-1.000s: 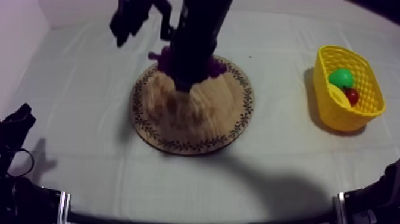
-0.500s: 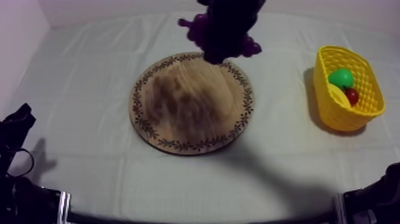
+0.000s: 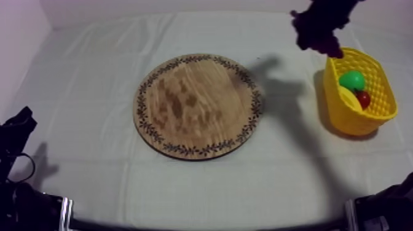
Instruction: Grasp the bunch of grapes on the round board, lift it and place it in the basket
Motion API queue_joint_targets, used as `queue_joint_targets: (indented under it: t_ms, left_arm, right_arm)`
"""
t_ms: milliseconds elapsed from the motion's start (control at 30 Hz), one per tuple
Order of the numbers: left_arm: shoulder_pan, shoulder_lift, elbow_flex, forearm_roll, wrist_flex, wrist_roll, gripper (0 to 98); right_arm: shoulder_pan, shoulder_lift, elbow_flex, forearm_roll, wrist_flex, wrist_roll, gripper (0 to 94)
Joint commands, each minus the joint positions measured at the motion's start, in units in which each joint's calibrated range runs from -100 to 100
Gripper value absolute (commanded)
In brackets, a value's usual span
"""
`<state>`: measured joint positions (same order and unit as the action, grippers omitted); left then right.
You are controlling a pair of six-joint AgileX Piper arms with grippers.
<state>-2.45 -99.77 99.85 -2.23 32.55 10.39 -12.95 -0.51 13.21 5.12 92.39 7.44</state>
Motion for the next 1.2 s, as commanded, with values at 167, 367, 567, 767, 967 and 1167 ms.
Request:
queue_joint_targets:
  t_ms: [167,367,567,767,967,1167]
  left_arm:
    - [0.02,0.03,0.04,-0.04,0.03,-0.01,0.0]
    - [0.02,0.03,0.04,-0.04,0.03,-0.01,0.0]
    - [0.02,0.03,0.04,-0.04,0.03,-0.01,0.0]
    - [0.02,0.03,0.04,-0.04,0.03,-0.01,0.0]
    - [0.02,0.03,0.04,-0.04,0.03,-0.01,0.0]
    - [0.02,0.03,0.04,-0.04,0.03,-0.01,0.0]
  right_arm:
    - [14.38,-2.55,7.47,1.19,-1.8,1.08,29.1]
    - [18.65,-3.71,12.21,2.03,-3.65,1.58,30.2]
    - [19.1,-2.65,14.3,2.11,-5.08,1.22,31.4]
    - [19.15,2.11,16.14,1.62,-8.53,0.69,45.8]
    - [18.8,6.83,17.45,0.64,-11.86,0.62,70.8]
    - [18.33,7.27,16.54,0.28,-12.14,0.48,76.3]
